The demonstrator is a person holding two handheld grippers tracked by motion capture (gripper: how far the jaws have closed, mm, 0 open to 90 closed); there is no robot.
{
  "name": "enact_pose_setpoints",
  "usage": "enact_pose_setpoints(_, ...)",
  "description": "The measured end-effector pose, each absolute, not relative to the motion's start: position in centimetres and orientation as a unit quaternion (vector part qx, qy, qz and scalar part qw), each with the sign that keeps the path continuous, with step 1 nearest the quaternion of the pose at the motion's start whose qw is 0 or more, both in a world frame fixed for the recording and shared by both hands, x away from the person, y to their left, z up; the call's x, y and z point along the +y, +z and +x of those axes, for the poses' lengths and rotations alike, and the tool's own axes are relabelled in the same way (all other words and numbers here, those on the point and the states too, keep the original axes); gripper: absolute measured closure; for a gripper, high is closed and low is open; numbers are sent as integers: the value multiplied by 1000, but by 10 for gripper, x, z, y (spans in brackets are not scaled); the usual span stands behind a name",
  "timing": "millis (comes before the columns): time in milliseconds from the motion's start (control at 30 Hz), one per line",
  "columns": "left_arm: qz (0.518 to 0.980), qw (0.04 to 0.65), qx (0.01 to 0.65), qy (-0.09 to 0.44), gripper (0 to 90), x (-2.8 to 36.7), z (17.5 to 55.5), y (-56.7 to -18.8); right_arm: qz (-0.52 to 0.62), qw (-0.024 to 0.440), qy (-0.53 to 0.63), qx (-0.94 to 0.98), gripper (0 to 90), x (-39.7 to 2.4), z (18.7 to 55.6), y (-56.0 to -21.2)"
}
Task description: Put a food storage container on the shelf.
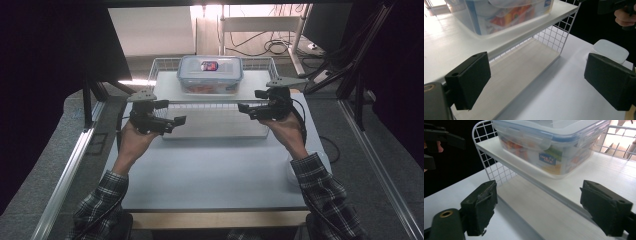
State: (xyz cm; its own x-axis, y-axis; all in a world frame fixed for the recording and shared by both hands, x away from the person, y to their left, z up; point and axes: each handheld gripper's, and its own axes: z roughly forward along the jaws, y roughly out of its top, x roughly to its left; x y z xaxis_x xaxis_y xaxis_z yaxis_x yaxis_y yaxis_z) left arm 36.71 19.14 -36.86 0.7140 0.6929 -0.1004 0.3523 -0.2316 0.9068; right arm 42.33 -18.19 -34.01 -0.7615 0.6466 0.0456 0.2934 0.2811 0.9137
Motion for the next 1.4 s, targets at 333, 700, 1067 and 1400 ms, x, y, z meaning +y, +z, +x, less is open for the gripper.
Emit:
enact_pose_setpoints(333,771,511,337,177,33,184,336,-394,288,158,520,789,51,-187,401,-362)
enact_pose_setpoints(700,791,483,319,198,18,180,311,-414,286,144,512,797,50,-198,381,-385)
enact_pose_setpoints(1067,786,486,329,192,14,185,296,-433,289,152,499,803,60,-204,358,-408)
enact_pose_setpoints(1400,784,491,335,182,13,180,284,-466,295,153,489,806,65,-207,337,-428)
